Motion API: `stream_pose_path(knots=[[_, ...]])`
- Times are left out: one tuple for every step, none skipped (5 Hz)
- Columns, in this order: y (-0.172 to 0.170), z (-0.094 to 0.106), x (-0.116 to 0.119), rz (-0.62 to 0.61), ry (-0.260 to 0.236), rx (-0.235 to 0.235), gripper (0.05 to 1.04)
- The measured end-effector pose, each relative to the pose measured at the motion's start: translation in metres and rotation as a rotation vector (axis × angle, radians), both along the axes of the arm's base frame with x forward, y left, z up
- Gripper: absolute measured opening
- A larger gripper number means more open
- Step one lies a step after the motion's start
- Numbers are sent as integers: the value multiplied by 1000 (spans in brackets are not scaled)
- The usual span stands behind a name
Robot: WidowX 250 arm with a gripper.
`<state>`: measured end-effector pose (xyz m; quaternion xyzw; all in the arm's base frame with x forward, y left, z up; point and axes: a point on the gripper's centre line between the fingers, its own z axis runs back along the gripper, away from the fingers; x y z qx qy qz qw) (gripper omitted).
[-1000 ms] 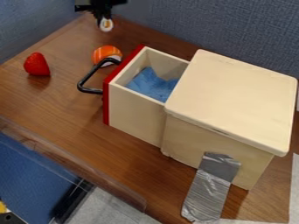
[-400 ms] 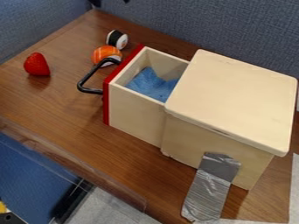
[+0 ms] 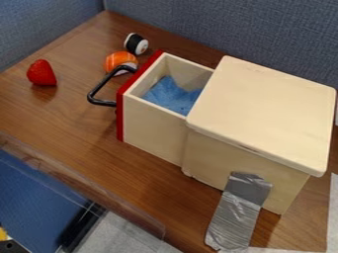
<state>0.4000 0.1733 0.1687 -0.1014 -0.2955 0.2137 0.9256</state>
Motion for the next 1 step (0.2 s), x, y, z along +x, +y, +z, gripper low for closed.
stream_pose_path(knots=[[-2,-5,-28,-57,169,-45,1001]])
